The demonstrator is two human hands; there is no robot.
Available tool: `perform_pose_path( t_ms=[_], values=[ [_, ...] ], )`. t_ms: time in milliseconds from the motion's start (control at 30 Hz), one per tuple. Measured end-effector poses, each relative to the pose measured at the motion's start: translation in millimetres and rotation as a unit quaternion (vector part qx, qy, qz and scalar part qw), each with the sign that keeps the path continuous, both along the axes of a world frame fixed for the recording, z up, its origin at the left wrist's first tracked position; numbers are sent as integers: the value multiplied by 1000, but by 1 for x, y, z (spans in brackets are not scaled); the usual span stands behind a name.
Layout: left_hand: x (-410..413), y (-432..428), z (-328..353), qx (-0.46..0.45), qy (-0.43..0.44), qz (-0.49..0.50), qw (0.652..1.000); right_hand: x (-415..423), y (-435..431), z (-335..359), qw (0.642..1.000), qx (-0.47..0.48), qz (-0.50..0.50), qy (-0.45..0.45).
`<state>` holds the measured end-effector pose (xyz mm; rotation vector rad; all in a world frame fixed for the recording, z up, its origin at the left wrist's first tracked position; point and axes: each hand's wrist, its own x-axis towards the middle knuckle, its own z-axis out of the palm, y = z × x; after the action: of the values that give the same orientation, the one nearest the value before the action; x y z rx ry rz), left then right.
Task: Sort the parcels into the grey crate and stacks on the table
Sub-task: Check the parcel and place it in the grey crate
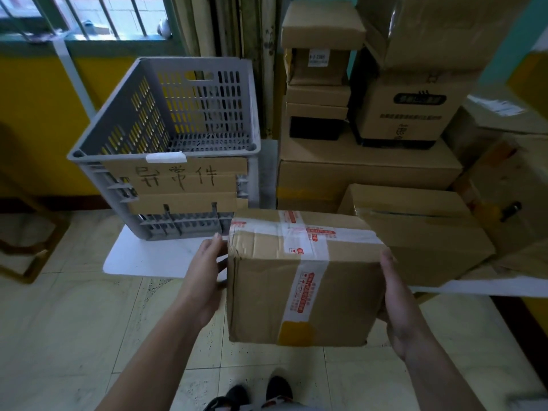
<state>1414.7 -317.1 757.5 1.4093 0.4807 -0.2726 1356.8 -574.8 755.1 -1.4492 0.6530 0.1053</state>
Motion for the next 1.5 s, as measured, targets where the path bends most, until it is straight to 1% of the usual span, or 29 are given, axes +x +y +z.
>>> perform_pose_path(
  t_ms=[133,233,300,433,533,800,967,1067,1233,1300,1400,1500],
  values=[
    [-5,15,-3,13,-71,-34,997,0,4,1,1000,17,-6,-13],
    [-8,21,-3,4,-87,-50,995,0,7,1,999,23,-9,-21],
    [-9,19,-1,16,-89,-49,995,-1,9,0,999,26,-8,-19],
    [-9,14,0,36,-56,-16,998,-3,12,0,999,29,10,-29],
    [-11,11,2,23,-38,-8,999,-3,11,-1,998,40,27,-35],
    [-11,12,1,-8,-30,0,1000,-5,9,-6,998,40,37,-43],
    [-9,16,-2,38,0,-7,999,-3,4,-8,998,25,36,-33],
    [-7,16,-2,54,5,-5,999,0,1,-7,998,32,48,-38],
    [-4,12,-1,44,1,8,999,1,0,-4,997,44,48,-49],
    [-4,10,-2,54,13,17,998,-1,3,-2,996,33,49,-69],
    [-4,7,-3,103,24,44,993,-5,9,3,993,0,56,-108],
    [-2,6,-3,127,29,68,989,-5,11,6,989,-22,69,-126]
  ],
)
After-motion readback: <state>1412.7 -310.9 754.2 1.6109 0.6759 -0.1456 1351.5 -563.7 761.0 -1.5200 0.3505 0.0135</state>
